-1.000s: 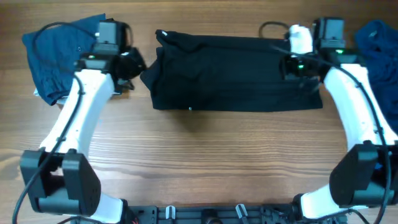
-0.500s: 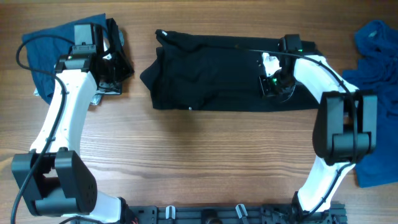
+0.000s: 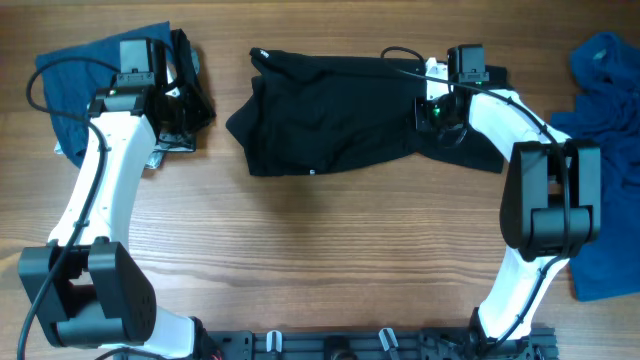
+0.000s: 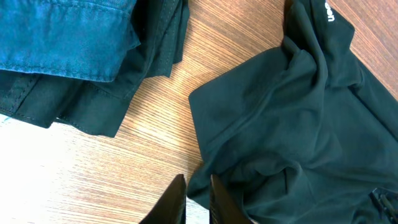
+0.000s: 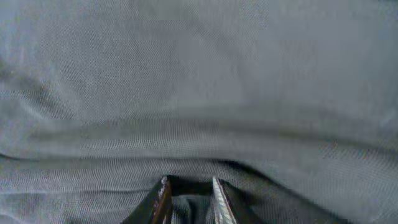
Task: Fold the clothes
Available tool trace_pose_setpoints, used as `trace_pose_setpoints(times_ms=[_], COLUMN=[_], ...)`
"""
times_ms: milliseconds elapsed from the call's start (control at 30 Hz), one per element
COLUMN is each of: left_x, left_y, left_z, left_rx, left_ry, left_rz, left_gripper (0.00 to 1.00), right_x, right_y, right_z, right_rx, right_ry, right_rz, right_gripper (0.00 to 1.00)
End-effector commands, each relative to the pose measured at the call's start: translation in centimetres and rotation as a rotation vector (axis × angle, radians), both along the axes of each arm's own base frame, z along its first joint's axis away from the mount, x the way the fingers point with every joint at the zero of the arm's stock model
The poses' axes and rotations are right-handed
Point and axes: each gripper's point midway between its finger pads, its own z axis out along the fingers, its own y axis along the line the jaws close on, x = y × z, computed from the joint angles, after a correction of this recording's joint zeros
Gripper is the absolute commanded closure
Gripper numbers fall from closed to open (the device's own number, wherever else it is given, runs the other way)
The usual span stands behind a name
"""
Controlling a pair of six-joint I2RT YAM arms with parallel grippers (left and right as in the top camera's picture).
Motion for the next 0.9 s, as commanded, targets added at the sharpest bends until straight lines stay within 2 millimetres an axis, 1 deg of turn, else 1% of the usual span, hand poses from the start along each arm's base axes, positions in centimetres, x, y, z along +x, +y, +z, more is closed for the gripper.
trace_pose_setpoints(times_ms=[0,33,67,100,133,167,200,233,267,300,333,367,400,433,500,567,600,767,867], left_x=[-0.2,-0.4,-0.7,-1.2,-1.7,-2.2,-2.7,-3.4,-4.1,-4.9,-5.8,-6.6,-7.4,-8.0,-8.2,-7.7,-6.8,-3.7,-2.8], left_y=[-0.1,-0.3,-0.7,-1.2,-1.8,-2.3,-2.7,-3.2,-3.8,-4.4,-4.8,-5.2,-5.4,-5.5,-5.4,-5.5,-5.6,-6.1,-6.3], left_z=[0.6,0.5,0.4,0.2,-0.1,-0.4,-0.7,-1.3,-1.9,-2.7,-3.6,-4.6,-5.9,-6.9,-8.7,-9.6,-9.8,-8.8,-8.7], left_rx=[-0.007,-0.007,-0.007,-0.006,-0.005,-0.005,-0.005,-0.005,-0.003,-0.001,0.001,0.003,0.004,0.004,0.003,0.002,0.000,-0.012,-0.013], left_ry=[-0.005,0.002,0.015,0.034,0.054,0.075,0.094,0.121,0.146,0.175,0.203,0.228,0.250,0.259,0.246,0.204,0.153,0.015,-0.022], left_rz=[-0.011,-0.016,-0.025,-0.042,-0.061,-0.073,-0.083,-0.098,-0.115,-0.131,-0.147,-0.158,-0.166,-0.168,-0.169,-0.169,-0.170,-0.175,-0.175], left_gripper=[0.92,0.92,0.86,0.84,0.82,0.82,0.83,0.85,0.89,0.95,0.96,0.96,0.96,0.96,0.95,0.93,0.93,0.95,0.96], right_x=[-1.7,-1.8,-1.7,-1.7,-1.7,-1.8,-2.1,-2.9,-3.6,-4.6,-6.0,-6.9,-7.7,-8.4,-9.2,-9.4,-9.2,-8.8,-8.7], right_y=[-0.2,-0.4,-0.7,-0.8,-1.0,-1.3,-1.7,-2.6,-3.1,-4.0,-5.0,-5.6,-6.1,-6.4,-6.9,-7.4,-7.7,-8.4,-9.1], right_z=[-1.4,-1.0,0.3,2.0,4.0,5.6,6.7,7.9,8.4,8.4,7.9,7.3,6.8,6.0,4.8,3.8,3.1,2.4,2.4], right_rx=[0.001,0.001,0.002,0.014,0.016,0.009,0.000,-0.017,-0.031,-0.062,-0.101,-0.130,-0.154,-0.176,-0.204,-0.227,-0.228,-0.220,-0.218], right_ry=[0.090,0.090,0.079,0.058,0.024,0.003,-0.001,0.011,0.031,0.073,0.133,0.174,0.208,0.230,0.249,0.241,0.220,0.192,0.188], right_rz=[-0.024,-0.027,-0.032,-0.037,-0.041,-0.048,-0.079,-0.142,-0.180,-0.231,-0.288,-0.310,-0.328,-0.332,-0.347,-0.376,-0.384,-0.408,-0.424], right_gripper=[0.79,0.75,0.71,0.69,0.63,0.59,0.54,0.51,0.51,0.56,0.65,0.70,0.72,0.72,0.72,0.72,0.72,0.73,0.72])
